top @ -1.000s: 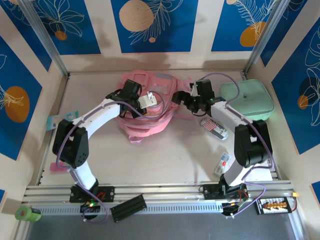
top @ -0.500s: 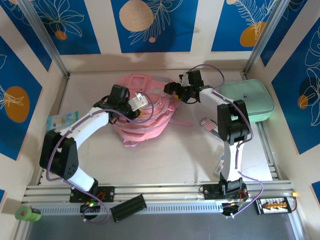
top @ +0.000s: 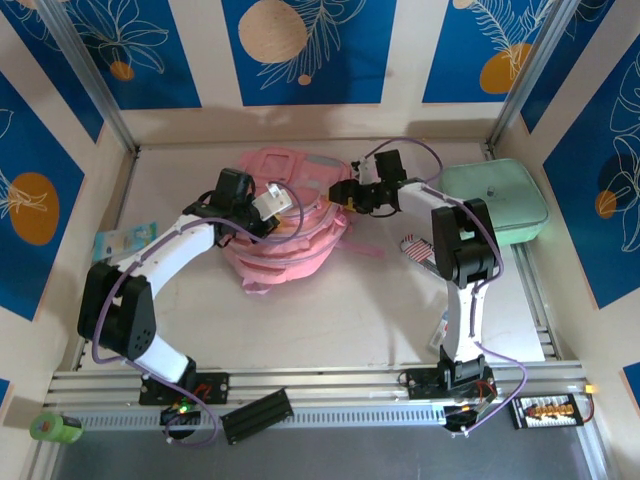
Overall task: Pack the student bag
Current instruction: Unzip the student bag at the top-center of the table.
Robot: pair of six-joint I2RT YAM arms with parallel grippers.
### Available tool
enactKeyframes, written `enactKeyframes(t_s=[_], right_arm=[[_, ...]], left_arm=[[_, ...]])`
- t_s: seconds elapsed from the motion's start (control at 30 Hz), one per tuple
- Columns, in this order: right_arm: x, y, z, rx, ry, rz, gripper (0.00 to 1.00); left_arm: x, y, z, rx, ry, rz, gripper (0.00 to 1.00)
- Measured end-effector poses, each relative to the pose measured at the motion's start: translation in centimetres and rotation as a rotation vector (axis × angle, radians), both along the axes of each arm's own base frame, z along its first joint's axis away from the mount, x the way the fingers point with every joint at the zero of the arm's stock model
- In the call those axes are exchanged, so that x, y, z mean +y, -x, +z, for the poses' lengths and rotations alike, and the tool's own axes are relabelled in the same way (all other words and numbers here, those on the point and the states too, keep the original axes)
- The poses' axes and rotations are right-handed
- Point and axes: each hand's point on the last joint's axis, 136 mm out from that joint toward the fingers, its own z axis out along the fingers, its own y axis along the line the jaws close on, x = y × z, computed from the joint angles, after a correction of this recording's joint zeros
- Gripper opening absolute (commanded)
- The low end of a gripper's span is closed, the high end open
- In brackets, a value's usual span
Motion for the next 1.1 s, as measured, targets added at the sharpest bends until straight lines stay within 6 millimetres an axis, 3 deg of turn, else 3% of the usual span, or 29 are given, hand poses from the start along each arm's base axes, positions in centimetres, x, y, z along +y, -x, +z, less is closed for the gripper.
enactKeyframes(t_s=[0.23,0.4,0.5,1.1], right_arm=[[-0.6,1.5,0.8,-0.001,-0.042,0.027,0.63],[-0.5,2.0,0.6,-0.008,-0.061,0.058,0.39],[-0.5,2.1,0.6,-0.016,-0.062,0.069,0.34],[-1.6,1.7,0.1,-0.079,0.015,0.069,0.34]], left_arm=[[0.1,0.0,0.0,0.0,-0.003,-0.001,0.0],[0.1,0.1,-0.1,0.001,-0.007,-0.005,0.0],[0.1,0.1,-0.1,0.001,-0.008,-0.005,0.0],[0.2,0.1,-0.2,0.005,-0.01,-0.004,0.0]])
